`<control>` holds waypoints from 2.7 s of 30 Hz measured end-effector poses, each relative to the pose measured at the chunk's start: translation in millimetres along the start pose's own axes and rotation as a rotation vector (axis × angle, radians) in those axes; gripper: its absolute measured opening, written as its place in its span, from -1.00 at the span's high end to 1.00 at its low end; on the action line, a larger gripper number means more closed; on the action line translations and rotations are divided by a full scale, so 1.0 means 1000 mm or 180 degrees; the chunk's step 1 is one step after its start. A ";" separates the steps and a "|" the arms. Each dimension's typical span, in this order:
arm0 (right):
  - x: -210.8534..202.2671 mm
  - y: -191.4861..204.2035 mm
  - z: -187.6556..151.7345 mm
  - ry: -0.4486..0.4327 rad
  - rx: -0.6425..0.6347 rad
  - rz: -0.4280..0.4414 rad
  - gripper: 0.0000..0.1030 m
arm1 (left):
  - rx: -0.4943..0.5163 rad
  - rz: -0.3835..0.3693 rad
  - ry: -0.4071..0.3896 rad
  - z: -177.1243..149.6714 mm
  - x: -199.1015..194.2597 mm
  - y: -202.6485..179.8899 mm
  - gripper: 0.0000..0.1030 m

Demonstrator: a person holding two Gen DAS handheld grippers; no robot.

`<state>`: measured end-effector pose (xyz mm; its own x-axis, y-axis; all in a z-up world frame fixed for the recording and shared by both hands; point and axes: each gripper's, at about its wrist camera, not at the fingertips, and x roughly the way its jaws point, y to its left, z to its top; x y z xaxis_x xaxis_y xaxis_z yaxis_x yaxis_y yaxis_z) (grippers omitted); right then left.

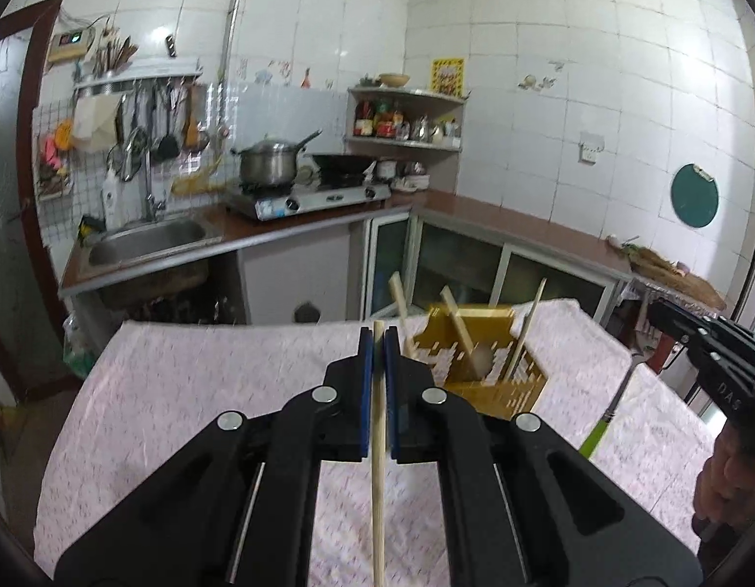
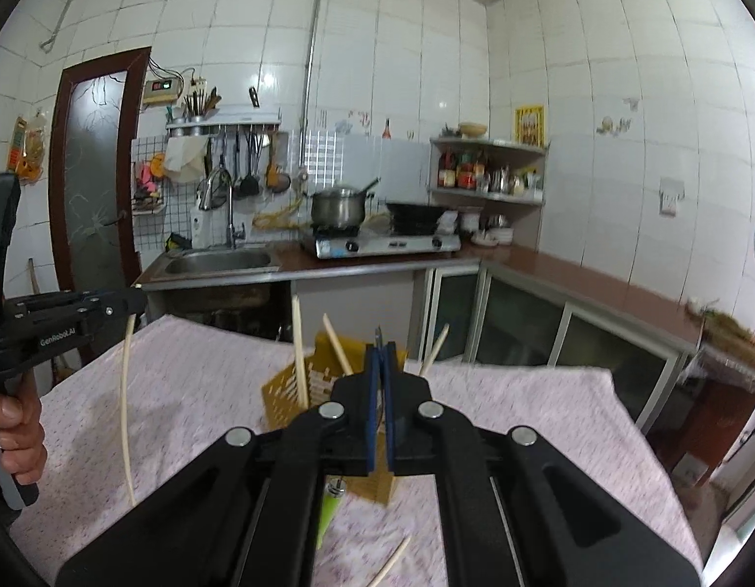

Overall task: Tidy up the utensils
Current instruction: 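Carry the chopstick and green-handled fork in both grippers up over the caddy, then open both grippers to drop the chopstick and fork into the caddy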

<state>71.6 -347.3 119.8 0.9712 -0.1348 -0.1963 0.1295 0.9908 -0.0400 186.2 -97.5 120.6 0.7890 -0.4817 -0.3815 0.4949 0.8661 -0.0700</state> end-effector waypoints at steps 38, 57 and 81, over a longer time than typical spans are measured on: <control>0.111 -0.029 0.039 -0.0214 -0.0133 -0.0181 0.95 | -0.0074 -0.0280 -0.0894 0.079 0.110 -0.039 0.93; 0.121 -0.032 0.032 -0.0076 -0.0096 -0.0101 0.89 | -0.0040 -0.0195 -0.0532 0.064 0.139 -0.037 0.90; 0.120 -0.040 0.034 -0.0083 0.0008 -0.0192 0.89 | -0.0065 -0.0146 -0.0525 0.064 0.136 -0.036 0.76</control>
<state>189.5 -403.0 130.7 0.9665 -0.1940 -0.1678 0.1884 0.9809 -0.0485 298.8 -202.3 130.1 0.8156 -0.5348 -0.2210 0.5257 0.8444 -0.1032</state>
